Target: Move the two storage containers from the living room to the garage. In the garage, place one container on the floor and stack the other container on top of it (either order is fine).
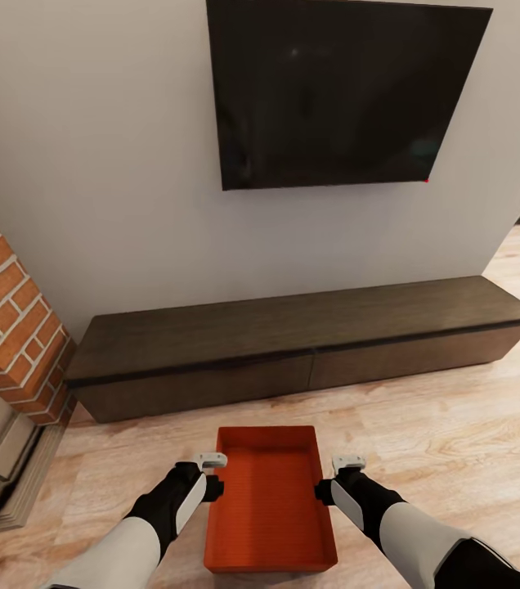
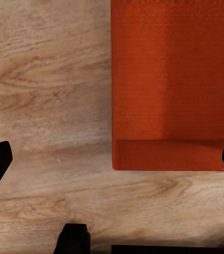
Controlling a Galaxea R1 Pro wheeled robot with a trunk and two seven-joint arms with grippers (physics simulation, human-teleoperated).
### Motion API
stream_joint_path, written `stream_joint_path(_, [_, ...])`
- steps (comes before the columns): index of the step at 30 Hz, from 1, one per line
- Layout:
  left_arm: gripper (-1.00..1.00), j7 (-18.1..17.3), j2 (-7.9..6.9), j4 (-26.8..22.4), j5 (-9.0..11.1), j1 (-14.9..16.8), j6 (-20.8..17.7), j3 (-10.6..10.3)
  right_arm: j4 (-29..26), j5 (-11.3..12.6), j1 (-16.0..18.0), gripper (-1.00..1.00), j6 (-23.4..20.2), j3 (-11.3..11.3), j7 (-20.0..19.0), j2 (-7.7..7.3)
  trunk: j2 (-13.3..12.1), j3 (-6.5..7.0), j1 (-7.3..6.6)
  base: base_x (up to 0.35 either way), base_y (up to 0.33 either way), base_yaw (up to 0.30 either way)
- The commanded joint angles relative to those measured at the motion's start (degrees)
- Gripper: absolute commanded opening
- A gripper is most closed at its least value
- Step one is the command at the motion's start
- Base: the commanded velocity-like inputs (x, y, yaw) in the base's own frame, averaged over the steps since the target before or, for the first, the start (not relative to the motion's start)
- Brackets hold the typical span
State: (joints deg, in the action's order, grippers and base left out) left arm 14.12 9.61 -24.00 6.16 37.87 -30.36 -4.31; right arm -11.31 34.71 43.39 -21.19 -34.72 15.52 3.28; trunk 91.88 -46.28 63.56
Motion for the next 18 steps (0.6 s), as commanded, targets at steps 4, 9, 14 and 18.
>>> stream_joint_path(4, [1.0, 0.5, -0.05, -1.1, 0.6, 0.0, -0.3, -0.3, -0.7, 0.5, 0.0, 1.0, -0.3, -0.5, 0.4, 0.02, 0.4, -0.23, 0.22, 0.0, 0.0, 0.0])
stream_joint_path(9, [1.0, 0.5, -0.04, -1.4, 0.6, 0.0, -0.5, -0.3, -1.2, 0.5, 0.0, 1.0, -0.3, -0.5, 0.4, -0.02, 2.4, -1.12, 1.31, 0.0, 0.0, 0.0])
stream_joint_path(14, [1.0, 0.5, -0.03, -1.5, 0.6, 0.0, -0.6, -0.4, -1.2, 0.5, 0.0, 1.0, -0.3, -0.5, 0.4, -0.03, 4.4, -2.02, 2.41, 0.0, 0.0, 0.0])
stream_joint_path(18, [1.0, 0.5, -0.03, -1.4, 0.6, 0.0, -0.7, -0.4, -1.3, 0.4, 0.0, 1.0, -0.3, -0.5, 0.4, -0.03, 6.0, -2.74, 3.29, 0.0, 0.0, 0.0])
